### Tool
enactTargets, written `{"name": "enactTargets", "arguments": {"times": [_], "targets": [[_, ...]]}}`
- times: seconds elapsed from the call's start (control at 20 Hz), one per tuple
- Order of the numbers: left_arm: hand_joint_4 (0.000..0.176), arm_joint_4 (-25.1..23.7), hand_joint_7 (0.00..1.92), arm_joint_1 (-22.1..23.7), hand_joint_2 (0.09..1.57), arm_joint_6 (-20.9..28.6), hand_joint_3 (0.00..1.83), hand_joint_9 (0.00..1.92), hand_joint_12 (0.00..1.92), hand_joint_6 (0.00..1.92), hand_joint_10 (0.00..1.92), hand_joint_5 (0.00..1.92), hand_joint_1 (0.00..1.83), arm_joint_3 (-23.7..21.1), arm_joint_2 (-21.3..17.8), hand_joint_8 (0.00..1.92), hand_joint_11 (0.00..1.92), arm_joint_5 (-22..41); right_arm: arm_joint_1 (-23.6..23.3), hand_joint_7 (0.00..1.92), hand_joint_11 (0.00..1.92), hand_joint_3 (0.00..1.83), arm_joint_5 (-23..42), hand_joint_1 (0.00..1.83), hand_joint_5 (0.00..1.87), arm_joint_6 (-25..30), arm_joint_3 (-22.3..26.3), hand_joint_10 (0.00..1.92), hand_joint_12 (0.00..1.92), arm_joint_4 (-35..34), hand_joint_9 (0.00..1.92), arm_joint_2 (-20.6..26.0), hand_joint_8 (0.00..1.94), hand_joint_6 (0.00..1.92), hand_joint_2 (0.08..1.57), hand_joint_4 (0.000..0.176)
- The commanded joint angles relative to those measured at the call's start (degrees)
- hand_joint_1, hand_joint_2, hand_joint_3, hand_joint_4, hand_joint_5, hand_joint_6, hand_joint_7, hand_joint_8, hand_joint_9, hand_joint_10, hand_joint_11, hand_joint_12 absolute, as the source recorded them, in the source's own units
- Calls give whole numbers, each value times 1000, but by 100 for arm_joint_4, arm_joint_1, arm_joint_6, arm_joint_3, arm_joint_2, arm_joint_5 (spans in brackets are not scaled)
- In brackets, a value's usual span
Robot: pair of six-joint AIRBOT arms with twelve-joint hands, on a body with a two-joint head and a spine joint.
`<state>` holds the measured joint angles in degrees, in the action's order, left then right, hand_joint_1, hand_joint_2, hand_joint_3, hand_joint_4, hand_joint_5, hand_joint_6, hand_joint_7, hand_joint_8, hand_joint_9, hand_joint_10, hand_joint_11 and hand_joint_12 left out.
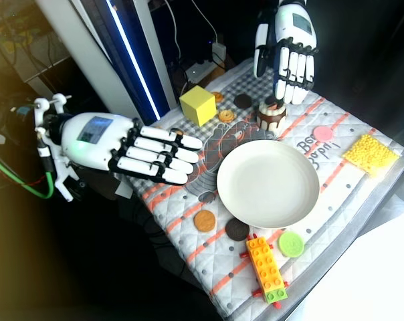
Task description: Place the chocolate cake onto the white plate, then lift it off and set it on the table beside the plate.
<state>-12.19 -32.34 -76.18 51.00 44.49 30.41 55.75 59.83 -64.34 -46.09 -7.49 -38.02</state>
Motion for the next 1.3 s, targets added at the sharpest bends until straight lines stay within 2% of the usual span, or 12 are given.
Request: {"name": "enactTargets", "arguments": {"times": [0.0, 0.15, 0.45, 0.6, 0.75, 0.8, 0.85, 0.9, 1.0, 1.1, 1.2, 1.25], "targets": [[89, 98, 0, 46, 1075, 36, 23, 0, 0, 0, 0, 0, 614, 18, -4, 0, 0, 631, -35, 0, 0, 18, 695, 793, 0, 2, -14, 0, 951, -79, 0, 16, 0, 0, 1212, 0], [66, 113, 0, 11, 1086, 35, 18, 0, 0, 0, 0, 0, 585, 66, 62, 0, 0, 479, -25, 0, 0, 15, 695, 787, 0, 4, -13, 0, 950, -101, 0, 16, 0, 0, 1220, 0], [173, 84, 0, 104, 1039, 33, 0, 0, 0, 0, 0, 0, 752, 401, 464, 0, 0, -256, -19, 0, 0, 0, 695, 754, 0, 6, -15, 0, 872, -122, 0, 15, 0, 0, 1224, 0], [176, 165, 0, 107, 1033, 35, 0, 0, 0, 0, 0, 0, 842, 621, 697, 0, 0, -564, -15, 0, 0, 1, 695, 735, 0, 7, -18, 0, 890, -143, 0, 15, 0, 0, 1234, 0], [121, 161, 101, 107, 1154, 16, 0, 145, 1256, 40, 83, 132, 954, 789, 919, 33, 0, -864, -4, 0, 0, 0, 695, 775, 0, 23, -19, 0, 699, -153, 0, 15, 0, 0, 1238, 0], [105, 204, 193, 106, 1202, -74, 0, 53, 1419, 52, 615, 272, 987, 849, 1004, 113, 0, -964, -4, 0, 0, 0, 695, 775, 0, 24, -19, 0, 610, -160, 0, 15, 0, 0, 1242, 0], [80, 251, 134, 100, 1190, -125, 0, 19, 1646, 310, 1131, 347, 1064, 890, 1065, 689, 0, -1014, -1, 0, 0, 2, 695, 765, 0, 26, -19, 0, 456, -163, 0, 15, 0, 0, 1243, 0], [82, 257, 27, 93, 1218, -125, 3, 3, 1779, 880, 1440, 209, 1082, 904, 1092, 1168, 0, -1018, 1, 0, 0, 2, 695, 754, 0, 28, -19, 0, 321, -164, 0, 15, 0, 0, 1245, 0], [24, 257, 306, 94, 1391, -175, 10, 165, 1890, 1625, 1772, 428, 1017, 904, 1113, 1793, 166, -1011, 10, 0, 0, 0, 695, 760, 0, 39, -19, 0, 223, -167, 0, 15, 0, 0, 1242, 0], [17, 360, 437, 101, 1420, -353, 0, 281, 1911, 1686, 1804, 480, 1009, 890, 1115, 1847, 320, -965, 13, 0, 0, 0, 696, 763, 0, 40, -19, 0, 113, -173, 0, 15, 0, 0, 1239, 0], [21, 360, 432, 144, 1443, -371, 5, 170, 1898, 1748, 1685, 422, 976, 865, 1089, 1870, 107, -851, 25, 0, 0, 1, 696, 751, 0, 40, -19, 0, 9, -189, 0, 15, 0, 0, 1244, 0], [0, 360, 189, 176, 1421, -371, 0, 122, 1795, 1742, 1480, 456, 913, 828, 1039, 1468, 36, -763, 27, 0, 0, 3, 696, 738, 0, 40, -21, 0, 1, -190, 0, 15, 0, 0, 1249, 0]]}}
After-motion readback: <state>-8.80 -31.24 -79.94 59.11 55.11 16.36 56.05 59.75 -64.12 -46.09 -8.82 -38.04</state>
